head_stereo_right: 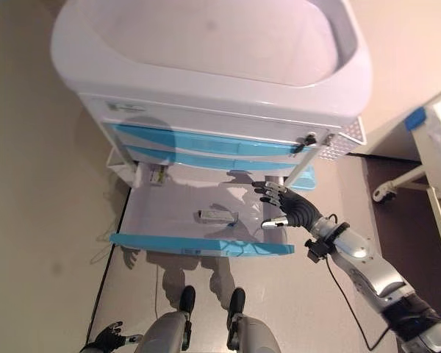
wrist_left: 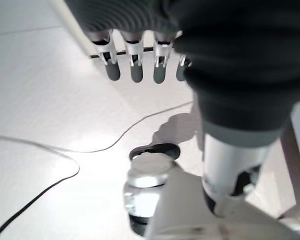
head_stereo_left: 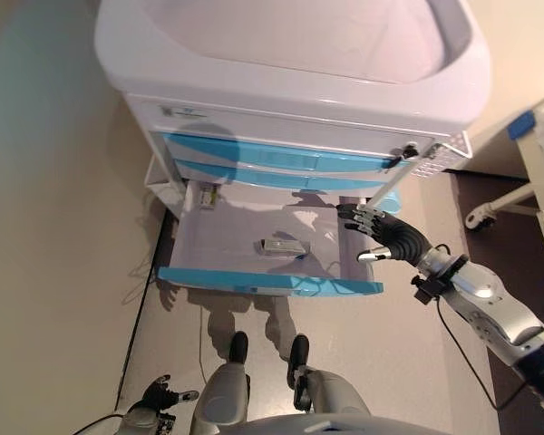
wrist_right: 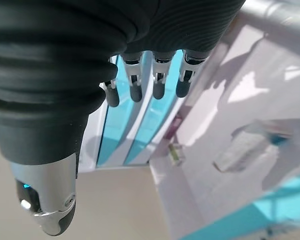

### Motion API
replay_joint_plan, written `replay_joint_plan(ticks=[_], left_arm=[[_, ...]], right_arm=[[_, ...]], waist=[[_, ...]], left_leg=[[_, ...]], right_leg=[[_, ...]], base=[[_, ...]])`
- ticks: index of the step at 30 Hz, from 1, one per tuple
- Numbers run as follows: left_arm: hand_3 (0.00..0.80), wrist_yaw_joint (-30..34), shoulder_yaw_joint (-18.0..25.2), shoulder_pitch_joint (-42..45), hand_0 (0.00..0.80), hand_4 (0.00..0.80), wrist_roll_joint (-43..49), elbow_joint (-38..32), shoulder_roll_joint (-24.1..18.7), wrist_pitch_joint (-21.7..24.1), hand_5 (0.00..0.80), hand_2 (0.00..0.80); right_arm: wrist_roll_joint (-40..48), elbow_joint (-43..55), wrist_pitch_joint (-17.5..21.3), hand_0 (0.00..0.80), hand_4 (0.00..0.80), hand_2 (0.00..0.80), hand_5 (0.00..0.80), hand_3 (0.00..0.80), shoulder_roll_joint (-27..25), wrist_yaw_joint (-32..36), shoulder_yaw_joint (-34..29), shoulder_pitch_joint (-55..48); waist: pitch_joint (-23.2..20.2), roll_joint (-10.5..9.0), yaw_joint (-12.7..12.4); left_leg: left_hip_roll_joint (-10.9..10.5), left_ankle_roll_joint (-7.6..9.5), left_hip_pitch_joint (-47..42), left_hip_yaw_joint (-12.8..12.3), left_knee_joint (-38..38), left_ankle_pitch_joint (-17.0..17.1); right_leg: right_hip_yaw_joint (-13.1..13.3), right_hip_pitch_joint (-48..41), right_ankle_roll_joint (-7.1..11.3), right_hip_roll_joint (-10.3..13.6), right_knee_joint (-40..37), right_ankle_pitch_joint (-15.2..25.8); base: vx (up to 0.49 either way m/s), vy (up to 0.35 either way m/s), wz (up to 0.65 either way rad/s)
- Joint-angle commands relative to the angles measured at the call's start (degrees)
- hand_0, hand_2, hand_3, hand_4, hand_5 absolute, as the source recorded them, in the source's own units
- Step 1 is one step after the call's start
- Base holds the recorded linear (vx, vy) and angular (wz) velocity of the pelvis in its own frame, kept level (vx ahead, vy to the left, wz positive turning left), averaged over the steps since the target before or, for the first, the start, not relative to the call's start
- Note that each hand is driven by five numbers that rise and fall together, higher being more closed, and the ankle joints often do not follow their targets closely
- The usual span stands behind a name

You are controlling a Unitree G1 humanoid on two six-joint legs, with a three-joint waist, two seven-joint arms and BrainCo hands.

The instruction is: Open the drawer and pick up the medicine

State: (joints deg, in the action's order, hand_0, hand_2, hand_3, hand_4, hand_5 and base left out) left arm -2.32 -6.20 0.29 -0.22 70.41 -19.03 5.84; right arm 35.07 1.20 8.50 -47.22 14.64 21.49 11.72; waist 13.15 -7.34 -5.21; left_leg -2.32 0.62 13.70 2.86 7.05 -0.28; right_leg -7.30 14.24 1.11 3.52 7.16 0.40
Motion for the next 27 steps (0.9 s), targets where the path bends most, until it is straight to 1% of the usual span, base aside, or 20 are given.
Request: replay_joint_plan(ticks=[1,5,7,8,9,12,13,14,15,17,20,21,22,27], left_arm=[[0.0,-1.1,-0.5,0.2,0.0,0.0,0.3,-0.9,-0.8,0.6,0.0,0.0],[0.0,-1.7,-1.6,-0.1,0.0,0.0,-0.5,-1.4,-1.1,0.6,0.0,0.0],[0.0,-2.0,-2.4,-0.3,0.0,0.0,-1.4,-1.7,-1.2,0.7,0.0,0.0],[0.0,-2.0,-2.4,-0.3,0.0,0.0,-1.4,-1.7,-1.2,0.7,0.0,0.0],[0.0,-2.4,-2.9,-0.9,0.0,0.0,-2.0,-2.1,-1.2,0.7,0.0,0.0],[0.0,-2.7,-3.1,-1.2,0.0,0.0,-2.2,-2.2,-1.3,0.8,0.0,0.0],[0.0,-3.3,-3.6,-1.7,0.0,0.0,-2.8,-2.3,-1.0,0.7,0.0,0.0],[0.0,-3.6,-3.7,-2.0,0.0,0.0,-3.0,-2.3,-0.9,0.7,0.0,0.0],[0.0,-4.3,-4.2,-2.4,0.0,0.0,-3.0,-3.0,-0.5,0.9,0.0,0.0],[0.0,-4.4,-4.4,-2.6,0.0,0.0,-3.0,-3.1,-0.4,0.8,0.0,0.0],[0.0,-4.8,-5.1,-3.0,0.0,0.0,-2.7,-3.4,-0.1,0.9,0.0,0.0],[0.0,-4.8,-5.1,-3.0,0.0,0.0,-2.7,-3.4,-0.1,0.9,0.0,0.0],[0.0,-5.1,-5.4,-3.1,0.0,0.0,-2.5,-4.0,0.0,1.1,0.0,0.0],[0.0,-5.7,-5.7,-3.5,0.0,0.0,-1.9,-3.9,0.1,1.0,0.0,0.0]], right_arm=[[-4.3,0.3,3.4,0.0,0.0,0.0,0.0,0.0,1.6,-3.8,1.0,4.0],[-7.8,-6.0,3.2,0.0,0.0,0.0,0.0,0.0,4.6,-6.4,3.4,9.0],[-10.3,-11.1,3.0,0.0,0.0,0.0,0.0,0.0,7.3,-8.6,4.9,11.9],[-10.3,-11.2,3.0,0.0,0.0,0.0,0.0,0.0,7.3,-8.6,5.0,11.9],[-13.3,-14.7,2.9,0.0,0.0,0.0,0.0,0.0,9.1,-10.0,5.9,13.6],[-14.3,-16.3,2.8,0.0,0.0,0.0,0.0,0.0,10.1,-10.8,6.1,14.2],[-19.1,-20.1,2.7,0.0,0.0,0.0,0.0,0.0,12.7,-13.2,6.7,15.6],[-22.1,-20.9,2.6,0.0,0.0,0.0,0.0,0.0,13.1,-14.1,7.2,16.6],[-27.7,-22.4,2.3,0.0,0.0,0.0,0.0,0.0,14.0,-15.5,8.6,17.9],[-29.1,-23.0,2.1,0.0,0.0,0.0,0.0,0.0,14.6,-16.1,8.8,17.9],[-37.3,-24.3,1.8,0.0,0.0,0.0,0.0,0.0,15.9,-17.4,11.2,19.4],[-37.3,-24.3,1.8,0.0,0.0,0.0,0.0,0.0,15.9,-17.4,11.2,19.4],[-40.8,-24.6,1.6,0.0,0.0,0.0,0.0,0.0,16.4,-17.8,12.4,19.6],[-45.0,-25.4,0.9,0.0,0.0,0.0,0.0,0.0,18.9,-17.9,14.1,19.6]], waist=[[0.2,-0.7,-1.5],[0.7,-0.75,-2.8],[1.3,-0.67,-3.5],[1.3,-0.69,-3.5],[1.8,-0.5,-3.9],[1.9,-0.49,-4.0],[2.5,-0.37,-4.3],[2.7,-0.34,-4.4],[3.1,-0.23,-4.5],[3.1,-0.18,-4.4],[3.6,0.09,-4.5],[3.6,0.09,-4.5],[3.8,0.22,-4.5],[4.2,0.44,-4.6]], left_leg=[[-2.6,1.51,1.7,-0.2,-0.9,2.2],[-2.8,1.45,3.1,1.2,0.0,2.2],[-2.8,1.39,4.0,1.9,0.5,2.3],[-2.8,1.39,4.0,1.9,0.5,2.3],[-3.0,1.38,4.6,2.1,1.1,2.2],[-3.0,1.39,4.9,2.2,1.3,2.1],[-3.1,1.45,5.1,2.4,2.0,1.9],[-3.2,1.49,5.3,2.4,2.1,1.8],[-3.2,1.52,5.7,2.5,2.5,1.7],[-3.3,1.53,6.0,2.6,2.5,1.9],[-3.3,1.56,6.3,2.8,2.6,1.8],[-3.3,1.56,6.3,2.8,2.6,1.8],[-3.4,1.58,6.6,2.9,2.5,1.9],[-3.3,1.62,6.9,2.8,2.2,2.2]], right_leg=[[-0.8,1.0,2.9,1.7,6.2,-0.7],[-2.1,1.4,2.63,2.0,6.5,-1.1],[-2.6,1.7,2.48,2.1,7.0,-1.4],[-2.6,1.7,2.48,2.1,7.0,-1.4],[-2.8,2.1,2.32,2.3,7.6,-1.6],[-2.9,2.3,2.28,2.3,7.9,-1.7],[-2.9,2.4,2.15,2.4,8.5,-2.0],[-2.8,2.6,2.12,2.4,8.7,-2.0],[-2.9,2.9,2.12,2.4,9.0,-2.1],[-3.0,3.1,2.12,2.4,8.9,-1.9],[-3.1,3.5,2.08,2.5,9.1,-2.1],[-3.1,3.5,2.08,2.5,9.1,-2.1],[-3.0,3.8,2.04,2.4,9.1,-2.0],[-2.9,4.3,2.02,2.5,9.0,-1.8]], base=[[0.012,-0.046,0.26],[0.007,-0.043,0.22],[-0.013,-0.038,0.16],[-0.026,-0.027,0.22],[-0.013,-0.012,0.17],[-0.013,-0.006,0.06],[-0.017,-0.003,0.05],[-0.037,-0.004,0.06],[-0.032,0.0,0.01],[-0.017,0.002,0.0],[-0.01,0.001,0.0],[-0.03,0.004,-0.01],[0.0,0.0,0.0],[-0.006,0.002,0.0]])
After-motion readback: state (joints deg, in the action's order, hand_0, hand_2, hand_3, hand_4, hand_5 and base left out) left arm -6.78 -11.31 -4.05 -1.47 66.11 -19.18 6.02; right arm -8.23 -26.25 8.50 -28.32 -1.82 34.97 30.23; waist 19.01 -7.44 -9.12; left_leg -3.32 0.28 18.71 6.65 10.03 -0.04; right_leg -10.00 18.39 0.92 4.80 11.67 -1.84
